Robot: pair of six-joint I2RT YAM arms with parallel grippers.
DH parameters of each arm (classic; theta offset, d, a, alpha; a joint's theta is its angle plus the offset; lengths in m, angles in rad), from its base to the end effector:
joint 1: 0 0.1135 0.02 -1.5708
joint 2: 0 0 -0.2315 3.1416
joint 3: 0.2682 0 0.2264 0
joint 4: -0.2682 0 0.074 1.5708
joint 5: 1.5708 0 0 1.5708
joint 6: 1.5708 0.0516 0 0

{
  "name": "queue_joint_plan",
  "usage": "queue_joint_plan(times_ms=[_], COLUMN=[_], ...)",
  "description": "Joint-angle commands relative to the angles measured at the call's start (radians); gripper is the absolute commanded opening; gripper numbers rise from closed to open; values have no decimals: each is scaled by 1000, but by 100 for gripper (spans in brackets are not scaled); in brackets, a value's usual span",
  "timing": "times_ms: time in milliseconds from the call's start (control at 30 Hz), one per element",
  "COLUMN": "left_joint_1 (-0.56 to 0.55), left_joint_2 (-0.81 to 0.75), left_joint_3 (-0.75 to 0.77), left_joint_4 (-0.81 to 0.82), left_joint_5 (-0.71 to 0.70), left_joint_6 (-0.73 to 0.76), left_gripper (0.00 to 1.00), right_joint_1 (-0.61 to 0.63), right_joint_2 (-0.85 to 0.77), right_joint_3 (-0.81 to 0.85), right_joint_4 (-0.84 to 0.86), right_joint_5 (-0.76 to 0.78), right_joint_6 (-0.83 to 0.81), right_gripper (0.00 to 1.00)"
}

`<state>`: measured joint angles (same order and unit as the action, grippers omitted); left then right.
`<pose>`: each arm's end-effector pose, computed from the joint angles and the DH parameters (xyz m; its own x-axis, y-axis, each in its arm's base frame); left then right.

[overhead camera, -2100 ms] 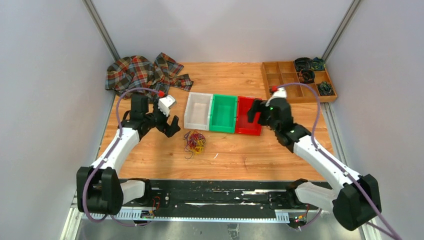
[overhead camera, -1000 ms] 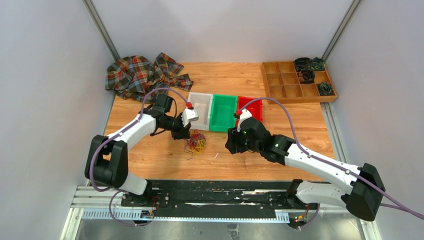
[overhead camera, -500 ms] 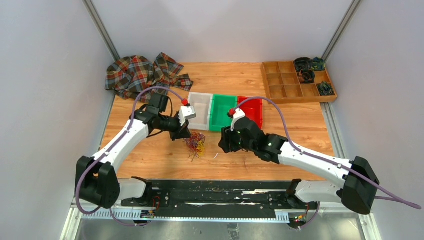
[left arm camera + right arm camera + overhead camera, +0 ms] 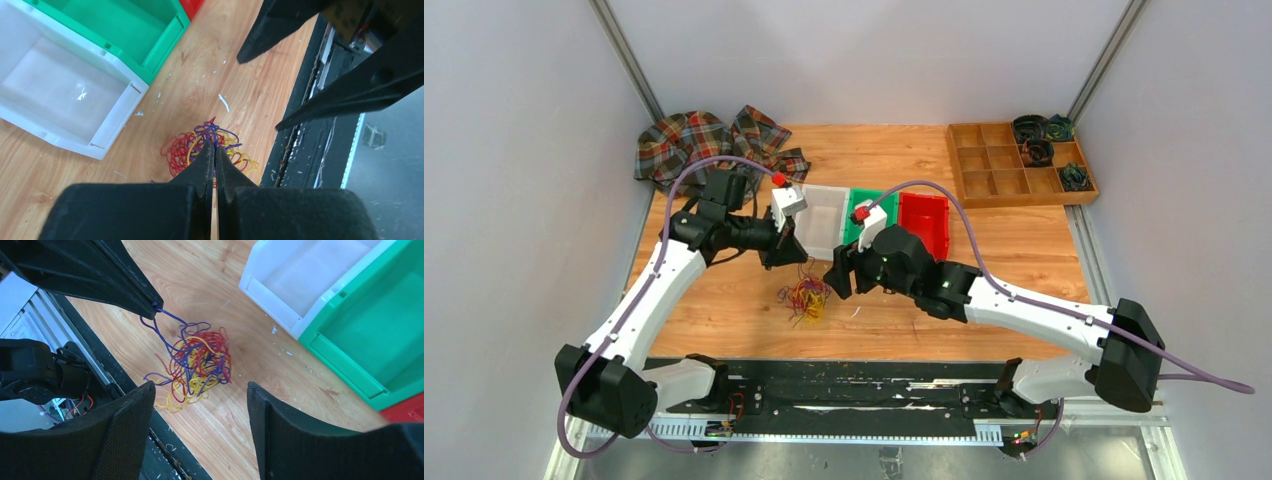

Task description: Untangle the cables

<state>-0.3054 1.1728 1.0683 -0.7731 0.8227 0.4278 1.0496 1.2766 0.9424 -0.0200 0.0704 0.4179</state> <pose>0.2017 -0.1032 0.2799 -0.3973 0.4212 -0.8153 0.8969 0.3662 -0.2479 0.1508 0.2553 0.2766 -0.4956 -0.0501 -0.8671 -0.6905 0.6283 0.3584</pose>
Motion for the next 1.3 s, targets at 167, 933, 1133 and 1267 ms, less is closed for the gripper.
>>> queue_joint_plan(times_ms=[167, 933, 1133, 1267], left_joint_1=[-13, -18, -18, -18], left_joint_2=[-48, -71, -71, -74], left_joint_3=[90, 148, 165, 187], left_joint_4=[-47, -61, -62, -61], left_joint_5=[67, 230, 262, 277], left_joint_6=[-189, -286, -301, -322], left_gripper=[1, 1, 1, 1], right_joint_1=[24, 24, 24, 24], right_joint_2=[59, 158, 161, 174], right_joint_3=[47, 3, -52, -68], right_joint_4=[131, 410, 449, 442], right_joint_5=[25, -1, 1, 35], right_joint_6=[6, 110, 143, 154], right_gripper=[67, 63, 63, 63])
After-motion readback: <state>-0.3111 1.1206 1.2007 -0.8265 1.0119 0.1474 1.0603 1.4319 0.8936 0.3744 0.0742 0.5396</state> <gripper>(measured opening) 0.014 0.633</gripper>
